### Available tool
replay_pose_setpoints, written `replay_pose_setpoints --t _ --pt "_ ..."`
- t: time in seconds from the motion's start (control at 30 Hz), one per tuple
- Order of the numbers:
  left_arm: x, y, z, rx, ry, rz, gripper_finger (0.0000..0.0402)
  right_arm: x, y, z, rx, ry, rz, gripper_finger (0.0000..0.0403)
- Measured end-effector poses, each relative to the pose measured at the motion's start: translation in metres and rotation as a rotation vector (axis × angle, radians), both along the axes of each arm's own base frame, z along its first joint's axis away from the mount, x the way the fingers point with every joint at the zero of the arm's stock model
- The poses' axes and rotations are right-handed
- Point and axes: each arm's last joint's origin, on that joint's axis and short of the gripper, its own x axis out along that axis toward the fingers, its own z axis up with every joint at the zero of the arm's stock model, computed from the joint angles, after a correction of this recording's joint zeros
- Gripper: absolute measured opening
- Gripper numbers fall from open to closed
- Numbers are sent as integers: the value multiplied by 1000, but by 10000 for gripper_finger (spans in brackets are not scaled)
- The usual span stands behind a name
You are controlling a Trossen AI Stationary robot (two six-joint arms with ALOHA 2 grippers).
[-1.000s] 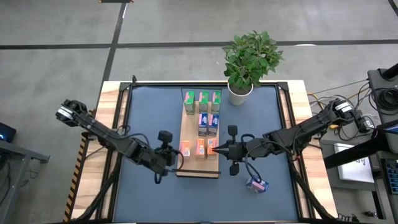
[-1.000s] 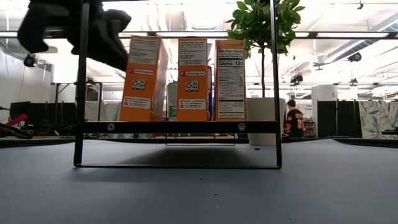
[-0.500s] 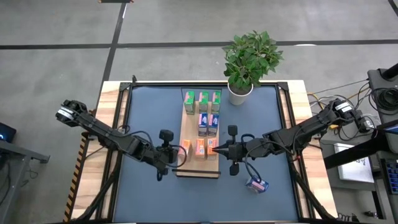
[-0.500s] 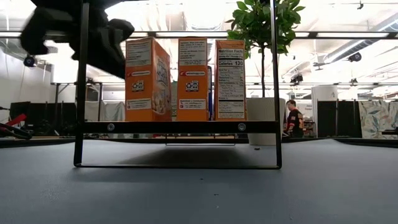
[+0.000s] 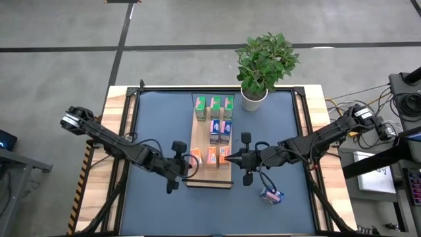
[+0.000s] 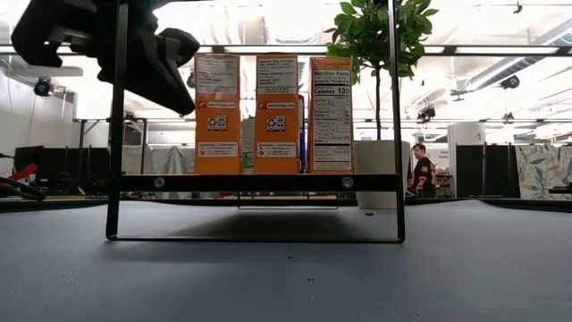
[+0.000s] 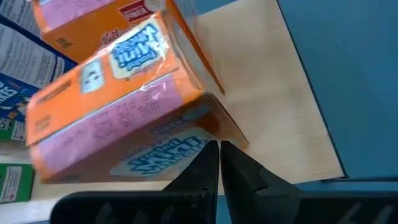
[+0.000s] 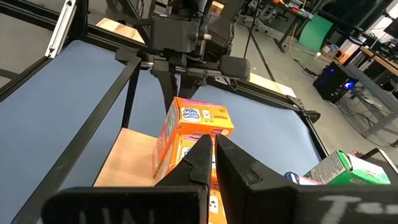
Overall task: Stack cereal on shelf
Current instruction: Put the orange cereal box on the shelf aligned with the other orange cereal box, then put the blue cereal box on the shelf aligned with the other blue cereal boxes
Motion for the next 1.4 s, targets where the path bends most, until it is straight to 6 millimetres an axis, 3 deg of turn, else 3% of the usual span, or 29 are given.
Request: replay_pose_setpoints --t 0.4,1.03,1.4 --pt "5 3 -11 105 17 67 0 0 0 0 0 0 0 11" --pt "3 5 -13 103 50 61 0 0 0 0 2 0 -1 11" --pt "-1 7 -3 172 30 81 0 -1 1 -1 45 8 -11 11"
